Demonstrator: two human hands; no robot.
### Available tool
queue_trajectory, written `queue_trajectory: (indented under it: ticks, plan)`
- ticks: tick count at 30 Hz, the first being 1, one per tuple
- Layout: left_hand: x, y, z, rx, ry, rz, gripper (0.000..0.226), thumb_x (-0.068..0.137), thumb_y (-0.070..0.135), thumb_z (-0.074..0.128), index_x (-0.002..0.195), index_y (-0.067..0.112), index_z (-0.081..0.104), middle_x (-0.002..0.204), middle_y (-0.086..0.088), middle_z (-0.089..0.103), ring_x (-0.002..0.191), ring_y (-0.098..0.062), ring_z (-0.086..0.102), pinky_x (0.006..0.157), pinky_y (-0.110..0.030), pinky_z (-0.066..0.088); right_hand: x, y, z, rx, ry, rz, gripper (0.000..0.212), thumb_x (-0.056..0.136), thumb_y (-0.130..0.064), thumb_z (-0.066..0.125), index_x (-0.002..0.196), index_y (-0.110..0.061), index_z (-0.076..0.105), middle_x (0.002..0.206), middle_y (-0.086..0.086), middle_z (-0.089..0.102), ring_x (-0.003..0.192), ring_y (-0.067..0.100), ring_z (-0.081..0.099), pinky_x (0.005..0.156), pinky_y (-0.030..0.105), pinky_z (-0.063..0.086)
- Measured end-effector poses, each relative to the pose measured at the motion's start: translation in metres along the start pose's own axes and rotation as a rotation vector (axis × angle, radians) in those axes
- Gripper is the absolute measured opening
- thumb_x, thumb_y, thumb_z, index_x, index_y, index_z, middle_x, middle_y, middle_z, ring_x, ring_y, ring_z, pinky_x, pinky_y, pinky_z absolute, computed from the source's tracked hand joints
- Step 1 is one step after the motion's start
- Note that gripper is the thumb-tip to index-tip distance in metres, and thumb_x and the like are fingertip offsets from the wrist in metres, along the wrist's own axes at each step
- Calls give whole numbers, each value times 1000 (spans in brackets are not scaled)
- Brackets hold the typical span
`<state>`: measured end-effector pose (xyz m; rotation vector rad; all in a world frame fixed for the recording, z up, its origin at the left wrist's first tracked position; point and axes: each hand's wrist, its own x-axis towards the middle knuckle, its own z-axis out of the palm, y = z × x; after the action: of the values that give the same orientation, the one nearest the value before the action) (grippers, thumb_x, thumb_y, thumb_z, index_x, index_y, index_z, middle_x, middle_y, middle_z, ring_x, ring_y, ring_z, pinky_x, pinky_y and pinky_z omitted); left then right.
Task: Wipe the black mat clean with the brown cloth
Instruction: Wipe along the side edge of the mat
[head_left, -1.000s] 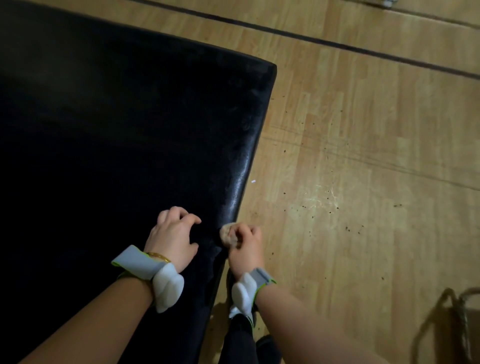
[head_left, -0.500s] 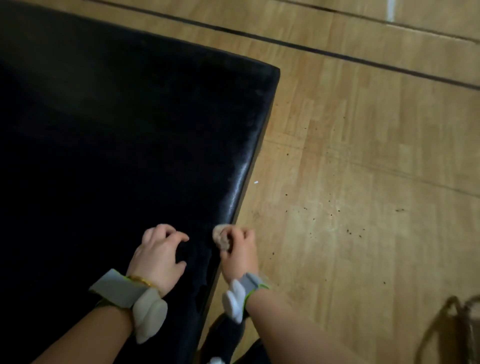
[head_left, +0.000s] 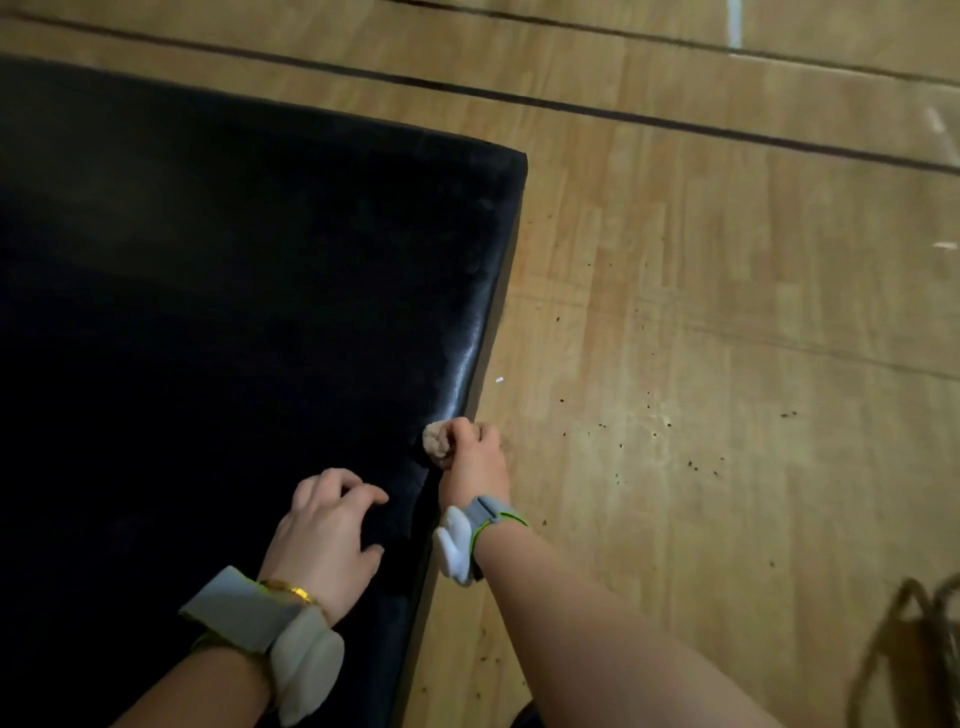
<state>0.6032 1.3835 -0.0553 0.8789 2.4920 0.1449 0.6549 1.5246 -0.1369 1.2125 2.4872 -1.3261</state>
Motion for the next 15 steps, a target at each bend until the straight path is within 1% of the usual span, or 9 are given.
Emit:
queue_trajectory:
  ticks: [1, 3, 7, 10, 12, 14, 15]
  plan:
    - [2, 0, -1, 1, -5, 0, 47, 86, 31, 63, 130, 33, 46, 129, 11, 33, 126, -11, 24, 104, -26, 33, 2, 0, 1, -12, -2, 6, 39, 76, 8, 39, 104, -18, 49, 117, 6, 38, 95, 30, 49, 75, 32, 40]
    - [5, -1, -1, 4, 1, 5, 47, 86, 31, 63, 129, 33, 47, 129, 10, 34, 126, -12, 25, 104, -27, 33, 4, 0, 3, -23, 6, 7, 39, 77, 8, 38, 105, -19, 49, 116, 6, 38, 92, 28, 49, 72, 30, 36]
    - [10, -6, -2, 4, 9, 23, 47, 84, 29, 65, 128, 32, 50, 128, 9, 36, 126, -14, 26, 104, -29, 34, 9, 1, 7, -35, 20, 40, 35, 81, 4, 39, 106, -18, 52, 114, 8, 39, 93, 32, 52, 74, 29, 38]
    - [8, -11, 0, 19, 0, 51, 47, 84, 30, 65, 128, 32, 49, 126, 9, 36, 126, -14, 26, 103, -29, 34, 6, 0, 9, -32, 56, 29, 38, 80, 6, 41, 108, -17, 54, 115, 6, 39, 89, 29, 49, 73, 27, 35]
    - [6, -15, 1, 35, -13, 80, 47, 85, 31, 64, 128, 32, 48, 127, 10, 35, 126, -14, 26, 103, -28, 35, -6, 5, 11, 4, 70, 12, 38, 79, 7, 42, 109, -14, 55, 112, 4, 39, 89, 26, 47, 75, 26, 37]
    - [4, -18, 3, 44, -25, 120, 46, 85, 31, 64, 128, 33, 48, 126, 10, 35, 125, -13, 27, 101, -27, 35, -31, 18, 21, 69, 60, -11, 32, 78, 9, 45, 104, -8, 57, 106, 4, 39, 92, 30, 52, 82, 28, 42]
    - [4, -18, 4, 39, -26, 124, 46, 84, 31, 64, 128, 32, 49, 126, 10, 35, 124, -13, 27, 101, -27, 34, -46, 26, 27, 85, 30, -31, 29, 79, 8, 48, 102, -7, 58, 103, 5, 39, 93, 31, 53, 83, 24, 41]
